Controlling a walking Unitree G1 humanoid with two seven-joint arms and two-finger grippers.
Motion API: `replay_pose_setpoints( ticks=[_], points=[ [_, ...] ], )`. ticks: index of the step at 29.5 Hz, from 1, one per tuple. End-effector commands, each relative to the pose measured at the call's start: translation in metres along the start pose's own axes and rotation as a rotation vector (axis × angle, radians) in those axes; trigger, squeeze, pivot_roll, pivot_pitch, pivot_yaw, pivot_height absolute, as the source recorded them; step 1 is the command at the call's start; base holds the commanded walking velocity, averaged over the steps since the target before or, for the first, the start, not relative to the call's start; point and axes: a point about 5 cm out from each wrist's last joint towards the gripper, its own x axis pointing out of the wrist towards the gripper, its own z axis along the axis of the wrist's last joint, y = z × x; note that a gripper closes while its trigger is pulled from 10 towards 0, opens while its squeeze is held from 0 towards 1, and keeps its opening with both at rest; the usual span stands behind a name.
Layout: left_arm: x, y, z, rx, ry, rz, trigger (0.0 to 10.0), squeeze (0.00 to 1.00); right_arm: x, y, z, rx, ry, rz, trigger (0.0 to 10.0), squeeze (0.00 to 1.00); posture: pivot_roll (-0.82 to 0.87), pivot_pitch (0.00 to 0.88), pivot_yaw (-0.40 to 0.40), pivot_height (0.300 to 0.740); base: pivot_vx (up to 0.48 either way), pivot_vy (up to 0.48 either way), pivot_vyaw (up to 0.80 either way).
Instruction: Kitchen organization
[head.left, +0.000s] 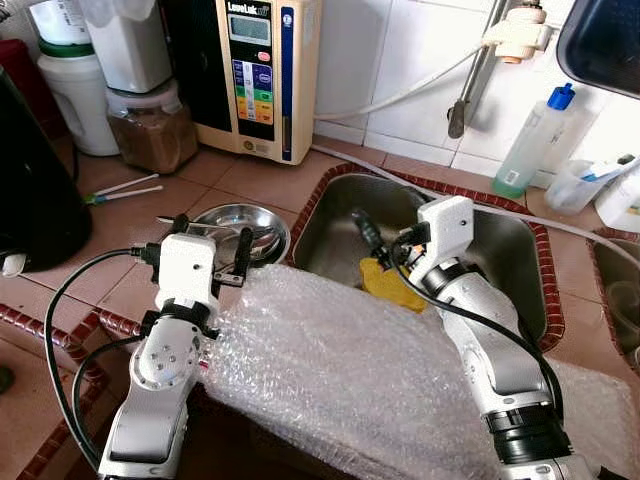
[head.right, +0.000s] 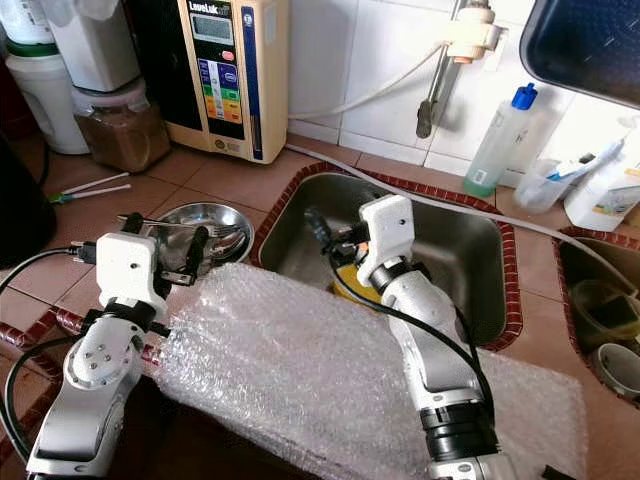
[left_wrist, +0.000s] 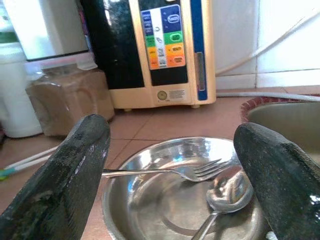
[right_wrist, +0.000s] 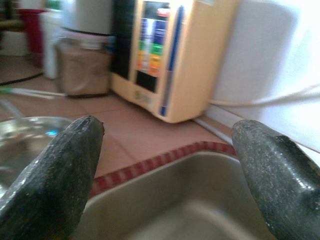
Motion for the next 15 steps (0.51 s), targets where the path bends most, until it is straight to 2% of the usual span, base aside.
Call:
replay_pose_setpoints(
  ticks=[1, 6, 7, 8, 9, 11, 13, 14, 15],
  points=[
    [-0.002, 0.000, 0.004, 0.023, -0.024, 0.002, 10.0, 0.00, -0.003, 0.001, 0.002, 0.008, 0.003, 0.035, 10.0, 0.00, 0.06, 0.000, -0.054, 0.740, 0.000, 0.000, 0.00],
    [-0.011, 0.004, -0.010, 0.058, 0.004, 0.008, 10.0, 0.00, -0.004, 0.000, 0.001, 0.003, 0.028, 0.042, 10.0, 0.00, 0.06, 0.000, -0.054, 0.740, 0.000, 0.000, 0.00],
    [-0.013, 0.005, -0.011, 0.058, 0.008, 0.014, 8.4, 0.00, -0.005, 0.000, 0.001, 0.003, 0.030, 0.046, 10.0, 0.00, 0.06, 0.000, -0.054, 0.740, 0.000, 0.000, 0.00],
    [-0.014, 0.006, -0.013, 0.057, 0.012, 0.019, 8.4, 0.00, -0.005, 0.001, 0.001, 0.001, 0.031, 0.050, 10.0, 0.00, 0.06, 0.000, -0.054, 0.740, 0.000, 0.000, 0.00],
    [-0.016, 0.008, -0.016, 0.052, 0.023, 0.029, 7.9, 0.00, -0.005, 0.003, 0.000, 0.001, 0.033, 0.059, 10.0, 0.00, 0.06, 0.000, -0.054, 0.740, 0.000, 0.000, 0.00],
    [-0.018, 0.007, -0.021, 0.053, 0.042, 0.026, 8.4, 0.00, -0.005, 0.005, -0.001, 0.000, 0.038, 0.073, 10.0, 0.00, 0.07, 0.000, -0.053, 0.740, 0.000, 0.000, 0.00],
    [-0.019, 0.007, -0.022, 0.052, 0.049, 0.024, 8.4, 0.00, -0.005, 0.006, -0.001, -0.001, 0.040, 0.077, 10.0, 0.00, 0.07, 0.000, -0.052, 0.740, 0.000, 0.000, 0.00],
    [-0.020, 0.005, -0.027, 0.030, 0.086, 0.018, 10.0, 0.00, -0.005, 0.008, -0.002, -0.001, 0.044, 0.085, 10.0, 0.00, 0.07, 0.000, -0.051, 0.740, 0.000, 0.000, 0.00],
    [-0.021, 0.005, -0.028, 0.025, 0.092, 0.015, 10.0, 0.00, -0.005, 0.008, -0.002, -0.001, 0.044, 0.086, 10.0, 0.00, 0.07, 0.000, -0.050, 0.740, 0.000, 0.000, 0.00]
  ],
)
